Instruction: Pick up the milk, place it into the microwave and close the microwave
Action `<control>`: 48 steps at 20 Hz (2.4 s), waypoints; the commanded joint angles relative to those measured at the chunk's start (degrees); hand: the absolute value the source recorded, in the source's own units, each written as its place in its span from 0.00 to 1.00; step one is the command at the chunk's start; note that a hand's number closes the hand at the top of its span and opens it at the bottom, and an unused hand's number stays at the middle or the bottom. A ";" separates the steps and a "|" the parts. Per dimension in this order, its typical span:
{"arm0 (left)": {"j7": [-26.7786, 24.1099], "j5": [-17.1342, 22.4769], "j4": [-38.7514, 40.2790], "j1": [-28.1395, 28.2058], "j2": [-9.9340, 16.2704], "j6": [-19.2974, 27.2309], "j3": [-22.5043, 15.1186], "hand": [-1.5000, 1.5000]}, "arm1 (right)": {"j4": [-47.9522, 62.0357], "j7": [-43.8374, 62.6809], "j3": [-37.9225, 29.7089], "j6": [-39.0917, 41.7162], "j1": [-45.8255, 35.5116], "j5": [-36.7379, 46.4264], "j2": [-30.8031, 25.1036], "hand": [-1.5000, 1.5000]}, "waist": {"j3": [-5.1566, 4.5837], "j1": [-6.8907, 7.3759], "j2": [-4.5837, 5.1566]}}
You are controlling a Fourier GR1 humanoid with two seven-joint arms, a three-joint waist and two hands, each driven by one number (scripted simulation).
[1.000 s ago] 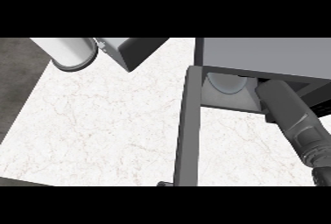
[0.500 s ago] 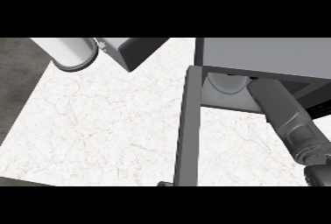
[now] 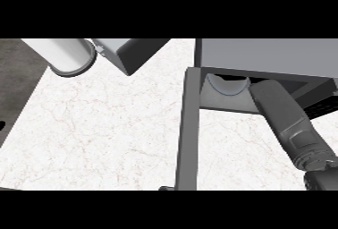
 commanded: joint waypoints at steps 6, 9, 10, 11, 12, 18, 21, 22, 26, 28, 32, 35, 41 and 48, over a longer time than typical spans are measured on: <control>0.47 -1.55 -3.02 0.86 -3.14 -1.06 -4.86 0.00 | -0.57 -6.53 -6.38 14.24 3.28 -7.23 1.06 0.00 | -0.21 -2.41 -1.58; 2.41 -2.42 -3.22 -0.43 -4.18 0.42 -7.67 0.00 | -0.54 -6.65 -7.10 12.85 3.72 -8.24 5.34 0.00 | -0.27 -3.36 -1.97; 2.96 -2.07 -2.66 -1.23 -4.20 1.17 -8.08 1.00 | -0.64 -8.48 -7.52 18.59 5.66 -8.86 2.07 0.00 | -0.26 -3.82 -2.00; 2.68 -2.97 -2.07 -1.64 -3.98 0.90 -8.13 1.00 | -1.08 -11.71 -8.52 18.02 8.67 -10.11 4.89 0.00 | -0.26 -4.20 -2.10; 1.70 -2.24 -1.44 -1.00 -4.38 -0.28 -8.31 1.00 | -0.80 -9.59 -9.45 20.17 7.23 -11.13 3.79 0.00 | -0.28 -3.85 -2.06; 6.59 -3.59 -4.25 -1.82 -6.81 3.13 -14.57 1.00 | -2.01 -14.19 -8.77 30.22 13.50 -12.20 5.40 0.00 | -0.33 -5.12 -2.67; 7.86 -2.99 -4.46 -1.75 -5.52 3.27 -15.59 1.00 | -4.66 -15.91 -7.99 30.57 17.99 -12.98 8.48 0.00 | -0.39 -6.00 -3.11; 5.24 -7.38 -5.32 1.60 -7.55 5.29 -20.57 1.00 | -6.08 -13.88 -7.14 32.03 17.56 -12.83 7.80 0.00 | -0.42 -6.13 -3.21; 5.83 -8.86 -6.99 2.74 -7.59 6.53 -24.82 1.00 | -11.55 -16.17 -4.97 31.90 25.91 -12.87 10.45 0.00 | -0.47 -7.24 -3.59; 8.60 -8.69 -7.16 -0.96 -7.61 8.38 -24.94 1.00 | -16.76 -12.92 -3.38 34.28 28.13 -13.00 8.76 0.00 | -0.50 -7.67 -3.72; 4.37 -14.61 -5.50 -0.17 -7.62 6.26 -29.64 1.00 | -23.32 -13.40 -1.97 34.17 37.16 -13.55 9.99 0.00 | -0.51 -7.72 -3.63; 2.35 -19.13 -3.21 -2.11 -7.62 10.66 -33.60 1.00 | -31.02 -12.50 -0.51 37.16 43.98 -13.94 8.38 0.00 | -0.56 -8.60 -3.80; -1.07 -27.06 5.60 -12.11 -7.62 12.56 -41.12 1.00 | -46.60 -8.51 2.27 39.84 56.15 -15.53 9.55 0.00 | -0.56 -8.67 -3.49; -10.45 -38.70 22.76 -16.14 -7.63 22.69 -55.27 1.00 | -62.93 -6.04 3.84 44.39 68.23 -17.35 6.75 0.00 | -0.57 -9.21 -3.16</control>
